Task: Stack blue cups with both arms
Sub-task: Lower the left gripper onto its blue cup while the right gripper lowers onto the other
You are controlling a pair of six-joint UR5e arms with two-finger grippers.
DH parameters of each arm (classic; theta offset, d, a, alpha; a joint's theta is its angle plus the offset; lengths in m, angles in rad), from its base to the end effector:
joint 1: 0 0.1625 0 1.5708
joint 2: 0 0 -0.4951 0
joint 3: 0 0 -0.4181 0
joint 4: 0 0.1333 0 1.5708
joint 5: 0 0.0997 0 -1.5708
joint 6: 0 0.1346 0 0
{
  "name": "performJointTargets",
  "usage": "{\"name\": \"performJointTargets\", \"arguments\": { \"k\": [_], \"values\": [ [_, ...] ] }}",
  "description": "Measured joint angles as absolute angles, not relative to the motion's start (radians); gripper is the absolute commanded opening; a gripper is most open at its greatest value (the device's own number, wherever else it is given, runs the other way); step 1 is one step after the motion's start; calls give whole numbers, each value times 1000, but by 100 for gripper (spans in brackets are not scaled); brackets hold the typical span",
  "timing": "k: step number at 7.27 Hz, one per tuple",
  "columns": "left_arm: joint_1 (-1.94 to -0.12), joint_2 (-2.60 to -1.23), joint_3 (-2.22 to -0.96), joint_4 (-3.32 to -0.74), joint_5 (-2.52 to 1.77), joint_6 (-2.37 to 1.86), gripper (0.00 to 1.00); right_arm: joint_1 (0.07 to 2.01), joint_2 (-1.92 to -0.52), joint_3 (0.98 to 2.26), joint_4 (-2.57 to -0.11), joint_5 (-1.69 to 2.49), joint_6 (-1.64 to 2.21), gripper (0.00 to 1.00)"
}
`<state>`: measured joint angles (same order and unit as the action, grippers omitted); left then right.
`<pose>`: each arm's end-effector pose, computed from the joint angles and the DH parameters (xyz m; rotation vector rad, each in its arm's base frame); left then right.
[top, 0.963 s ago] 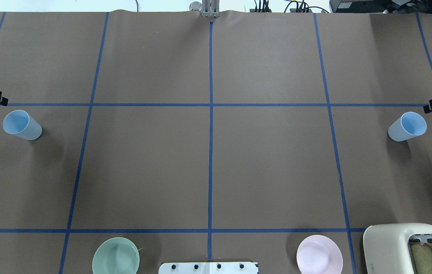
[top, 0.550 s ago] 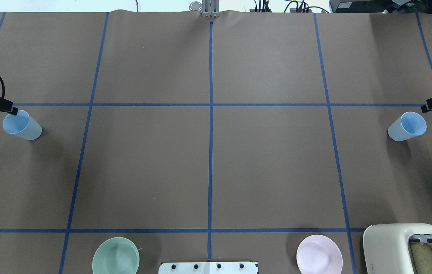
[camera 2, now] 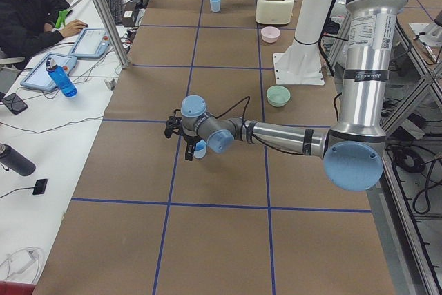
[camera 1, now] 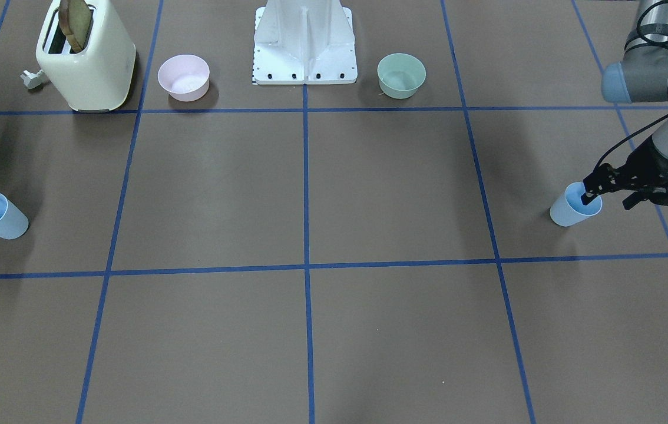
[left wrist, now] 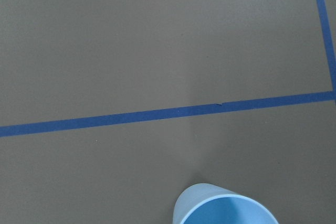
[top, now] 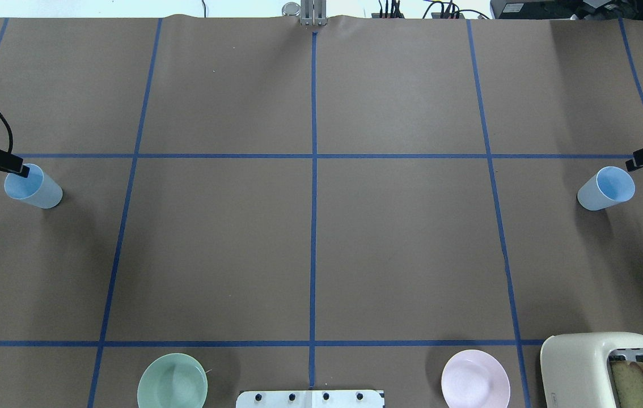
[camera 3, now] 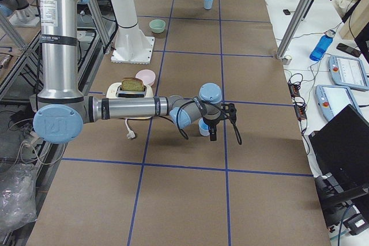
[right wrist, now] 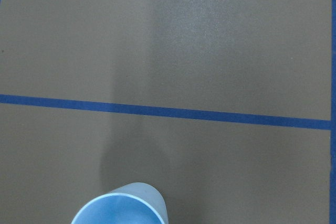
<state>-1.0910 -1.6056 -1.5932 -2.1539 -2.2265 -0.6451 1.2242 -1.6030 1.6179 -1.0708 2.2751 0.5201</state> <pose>0.2215 -0.5367 0.6594 0.1841 0.8627 0.0554 -0.1398 -0.5230 0.6913 0.1583 -0.8307 -0.0182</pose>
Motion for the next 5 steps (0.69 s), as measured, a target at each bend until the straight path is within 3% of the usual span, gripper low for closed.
{"name": "performJointTargets", "arguments": {
  "k": [5],
  "values": [
    [-1065,-1598,-1591,-2168,-2221,-644,97,1209,-1603,1600,-1071,2276,512,100]
  ]
}}
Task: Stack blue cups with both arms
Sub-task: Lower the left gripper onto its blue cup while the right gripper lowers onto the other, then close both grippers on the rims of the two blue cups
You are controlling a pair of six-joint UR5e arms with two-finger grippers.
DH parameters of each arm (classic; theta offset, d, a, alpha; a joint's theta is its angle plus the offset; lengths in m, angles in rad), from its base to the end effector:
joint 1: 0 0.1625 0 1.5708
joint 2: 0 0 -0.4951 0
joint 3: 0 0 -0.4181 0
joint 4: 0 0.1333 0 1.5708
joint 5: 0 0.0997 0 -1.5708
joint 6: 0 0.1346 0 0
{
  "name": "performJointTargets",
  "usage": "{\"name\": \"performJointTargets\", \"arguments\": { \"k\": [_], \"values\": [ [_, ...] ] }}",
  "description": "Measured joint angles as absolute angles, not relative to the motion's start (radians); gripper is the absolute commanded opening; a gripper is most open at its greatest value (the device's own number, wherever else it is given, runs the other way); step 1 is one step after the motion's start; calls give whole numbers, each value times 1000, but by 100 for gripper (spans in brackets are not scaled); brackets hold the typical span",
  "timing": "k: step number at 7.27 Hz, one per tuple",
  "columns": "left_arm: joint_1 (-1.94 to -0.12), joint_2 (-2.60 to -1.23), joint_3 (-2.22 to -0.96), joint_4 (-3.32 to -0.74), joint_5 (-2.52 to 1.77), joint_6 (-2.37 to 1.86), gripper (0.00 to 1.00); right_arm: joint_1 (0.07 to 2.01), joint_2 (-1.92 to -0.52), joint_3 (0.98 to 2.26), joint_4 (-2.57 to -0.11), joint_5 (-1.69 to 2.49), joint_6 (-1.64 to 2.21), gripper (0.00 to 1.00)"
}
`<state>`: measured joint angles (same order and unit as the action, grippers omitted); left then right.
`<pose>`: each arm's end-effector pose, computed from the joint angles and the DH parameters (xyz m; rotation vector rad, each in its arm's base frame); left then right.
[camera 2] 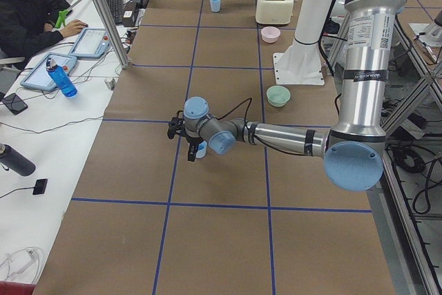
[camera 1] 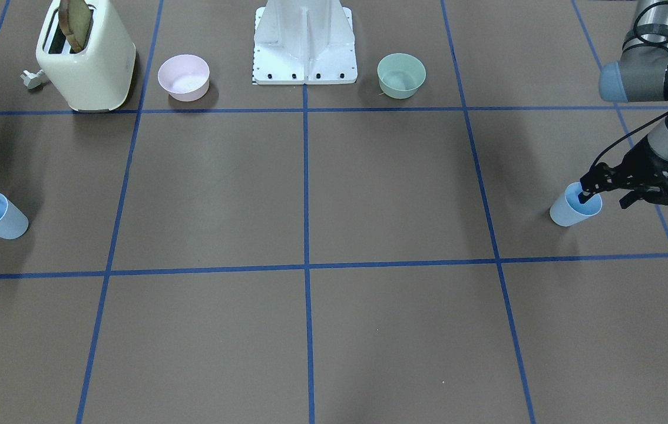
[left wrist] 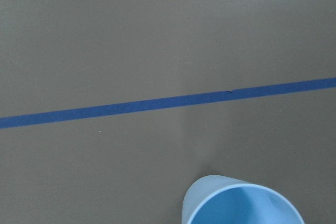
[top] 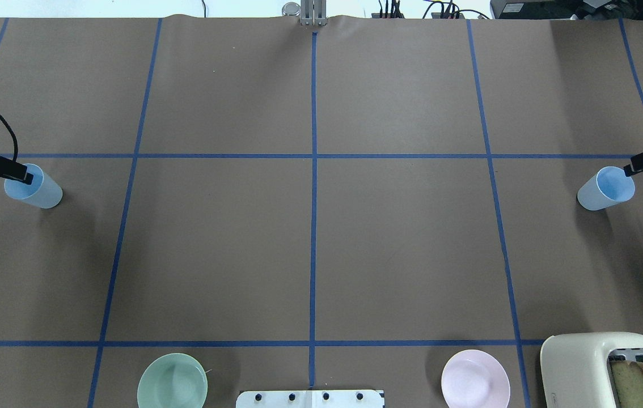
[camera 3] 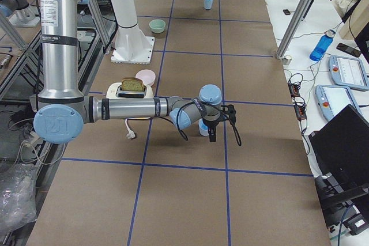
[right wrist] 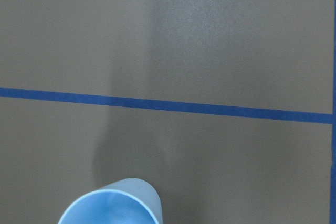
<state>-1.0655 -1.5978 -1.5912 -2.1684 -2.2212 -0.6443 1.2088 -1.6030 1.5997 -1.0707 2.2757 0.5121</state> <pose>0.2330 -0.5283 0.6633 0.1805 0.8631 0.0798 -0.1477 -0.5201 0.7013 0.1389 -0.8256 -0.0338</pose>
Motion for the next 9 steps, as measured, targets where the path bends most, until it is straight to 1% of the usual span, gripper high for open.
{"name": "performJointTargets", "arguments": {
  "k": [2,3,5,6,7,8,9],
  "values": [
    [-1060,-1597,-1591,-2169,-2221,-644,96,1185,-1603,1596,-1071,2276,517,100],
    [-1059,-1597,-1592,-2169,-2221,-644,93,1173,-1603,1596,-1070,2276,519,100],
    [-1059,-1597,-1592,-2169,-2221,-644,79,1158,-1605,1595,-1070,2275,520,100],
    [-1058,-1597,-1592,-2169,-2221,-644,69,1153,-1605,1594,-1070,2275,520,100],
    [-1058,-1597,-1592,-2169,-2221,-642,55,1149,-1606,1592,-1070,2275,520,100],
    [-1058,-1597,-1592,-2169,-2221,-639,33,1148,-1606,1591,-1070,2275,519,100],
    [-1058,-1598,-1592,-2169,-2221,-639,0,1148,-1606,1590,-1069,2275,519,100]
  ]
}}
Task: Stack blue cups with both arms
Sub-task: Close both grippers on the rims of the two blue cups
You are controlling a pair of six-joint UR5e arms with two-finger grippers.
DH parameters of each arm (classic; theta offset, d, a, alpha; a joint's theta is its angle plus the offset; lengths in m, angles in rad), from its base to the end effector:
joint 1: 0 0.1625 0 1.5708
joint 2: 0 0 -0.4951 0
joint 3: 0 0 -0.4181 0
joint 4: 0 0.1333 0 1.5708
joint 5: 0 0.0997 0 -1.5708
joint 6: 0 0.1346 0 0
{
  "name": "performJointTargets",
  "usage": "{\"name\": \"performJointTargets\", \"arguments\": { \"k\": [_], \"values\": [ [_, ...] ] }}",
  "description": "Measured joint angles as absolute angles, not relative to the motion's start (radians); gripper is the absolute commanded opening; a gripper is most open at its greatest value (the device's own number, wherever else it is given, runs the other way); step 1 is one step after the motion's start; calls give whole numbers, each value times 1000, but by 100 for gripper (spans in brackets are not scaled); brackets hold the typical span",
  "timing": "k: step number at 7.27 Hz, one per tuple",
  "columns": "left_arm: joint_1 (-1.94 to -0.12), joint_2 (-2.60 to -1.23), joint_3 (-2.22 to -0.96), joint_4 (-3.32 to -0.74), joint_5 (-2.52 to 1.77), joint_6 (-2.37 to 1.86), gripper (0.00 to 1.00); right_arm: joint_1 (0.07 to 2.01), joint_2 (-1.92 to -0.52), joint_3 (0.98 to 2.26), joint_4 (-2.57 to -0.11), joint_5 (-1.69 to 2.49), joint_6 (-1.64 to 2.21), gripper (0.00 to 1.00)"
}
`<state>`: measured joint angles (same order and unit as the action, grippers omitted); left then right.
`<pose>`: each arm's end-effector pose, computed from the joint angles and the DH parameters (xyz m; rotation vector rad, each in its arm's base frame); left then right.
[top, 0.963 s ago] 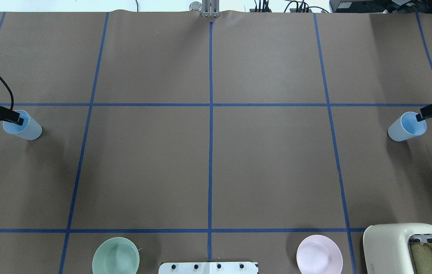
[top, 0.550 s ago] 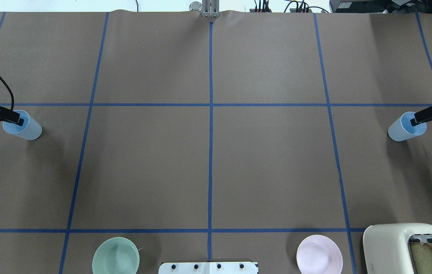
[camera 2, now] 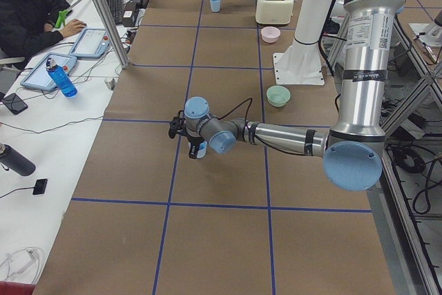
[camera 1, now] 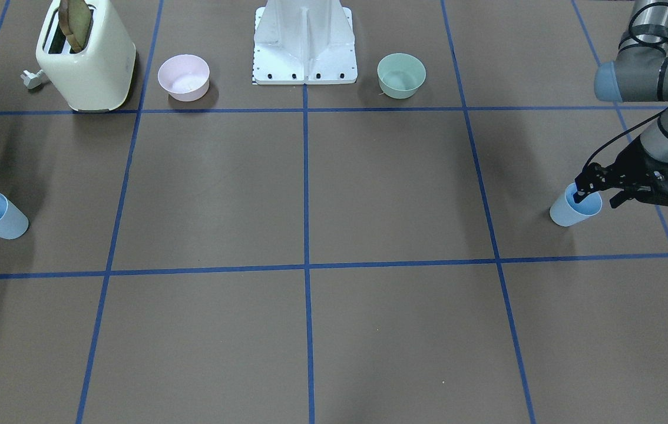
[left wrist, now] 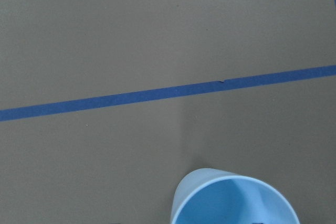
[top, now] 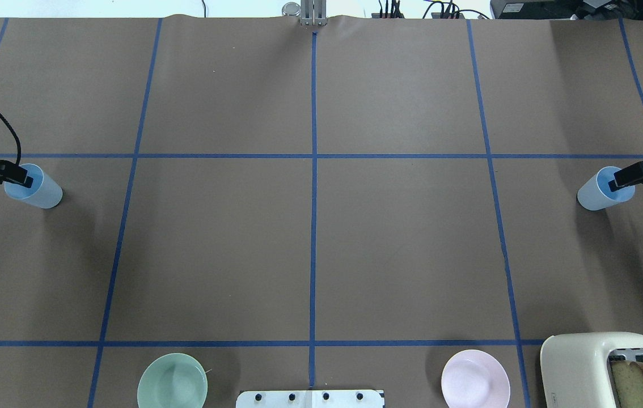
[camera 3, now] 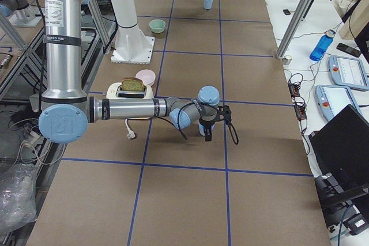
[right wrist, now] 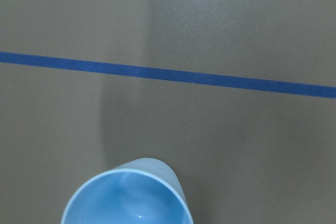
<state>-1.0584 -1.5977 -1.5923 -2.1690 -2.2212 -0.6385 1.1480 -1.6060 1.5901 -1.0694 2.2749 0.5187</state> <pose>0.2368 -0.5266 0.6626 0.1813 0.8641 0.0924 -0.1781 -0.5084 0.7082 0.1015 -0.8250 -0.0806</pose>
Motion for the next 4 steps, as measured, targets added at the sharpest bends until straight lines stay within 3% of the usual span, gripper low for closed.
{"name": "performJointTargets", "arguments": {
  "k": [1,2,3,4],
  "values": [
    [-1058,-1598,-1592,-2169,-2221,-638,0,1147,-1606,1590,-1069,2274,518,94],
    [-1058,-1598,-1592,-2169,-2222,-638,0,1143,-1606,1589,-1069,2266,516,56],
    [-1057,-1598,-1592,-2169,-2222,-639,0,1136,-1606,1589,-1069,2250,517,5],
    [-1055,-1599,-1593,-2168,-2224,-639,0,1129,-1605,1589,-1070,2234,522,0]
  ]
}}
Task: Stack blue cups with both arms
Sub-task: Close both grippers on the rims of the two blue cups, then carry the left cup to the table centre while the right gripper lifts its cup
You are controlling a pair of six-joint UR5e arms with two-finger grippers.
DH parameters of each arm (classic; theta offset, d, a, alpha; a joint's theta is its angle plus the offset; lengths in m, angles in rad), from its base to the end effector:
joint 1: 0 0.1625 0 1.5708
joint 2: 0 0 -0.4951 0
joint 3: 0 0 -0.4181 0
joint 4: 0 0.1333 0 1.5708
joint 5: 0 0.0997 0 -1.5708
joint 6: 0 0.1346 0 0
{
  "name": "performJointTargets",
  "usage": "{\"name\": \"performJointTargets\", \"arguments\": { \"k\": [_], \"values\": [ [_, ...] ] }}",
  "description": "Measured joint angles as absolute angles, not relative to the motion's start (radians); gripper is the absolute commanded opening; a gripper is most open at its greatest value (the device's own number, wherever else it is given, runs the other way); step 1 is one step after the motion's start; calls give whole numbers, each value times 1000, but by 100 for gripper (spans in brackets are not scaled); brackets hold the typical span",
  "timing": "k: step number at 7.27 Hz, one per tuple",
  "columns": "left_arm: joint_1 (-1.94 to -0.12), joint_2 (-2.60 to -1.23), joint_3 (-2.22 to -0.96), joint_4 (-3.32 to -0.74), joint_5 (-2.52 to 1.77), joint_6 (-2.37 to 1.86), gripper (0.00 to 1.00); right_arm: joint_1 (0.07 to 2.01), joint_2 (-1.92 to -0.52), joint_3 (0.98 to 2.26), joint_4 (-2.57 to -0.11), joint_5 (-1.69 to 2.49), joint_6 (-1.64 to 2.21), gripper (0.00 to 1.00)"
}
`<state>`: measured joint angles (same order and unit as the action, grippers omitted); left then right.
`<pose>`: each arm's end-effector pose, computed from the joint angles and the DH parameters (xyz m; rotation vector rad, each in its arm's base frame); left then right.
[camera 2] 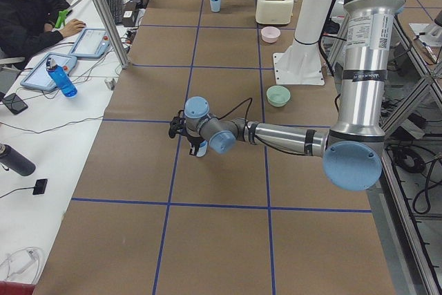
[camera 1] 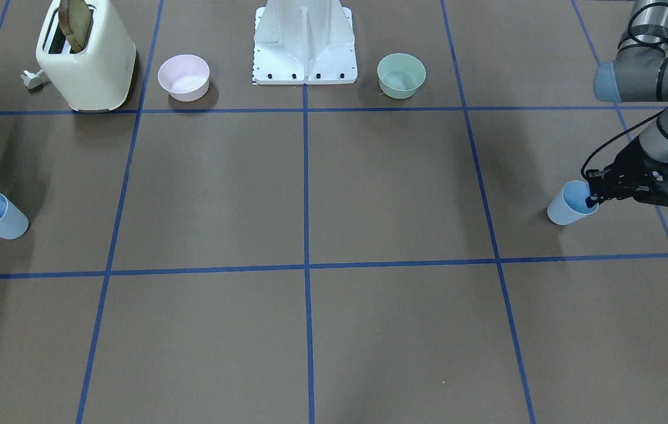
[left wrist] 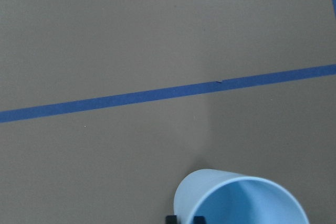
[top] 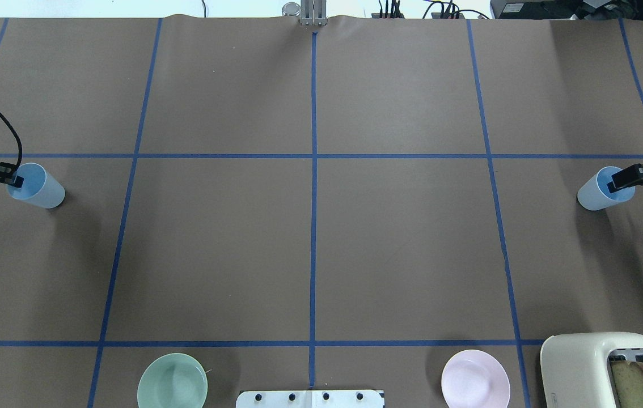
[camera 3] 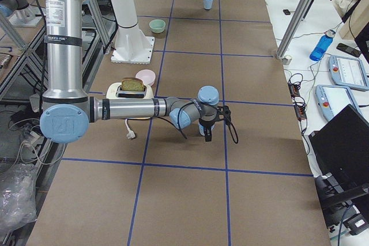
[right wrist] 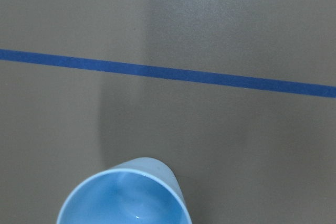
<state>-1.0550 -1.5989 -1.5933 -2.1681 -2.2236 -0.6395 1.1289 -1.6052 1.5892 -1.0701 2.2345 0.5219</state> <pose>0.2390 -0.5261 0.6613 0.1791 0.8669 0.0959 -0.1848 -0.5084 0.7114 0.1119 -0.7920 -0.0851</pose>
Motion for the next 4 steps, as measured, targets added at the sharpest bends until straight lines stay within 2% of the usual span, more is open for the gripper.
{"name": "performJointTargets", "arguments": {
  "k": [4],
  "values": [
    [-1055,-1620,-1651,-2091,-2265,-644,0,1114,-1601,1591,-1069,2218,590,0]
  ]
}}
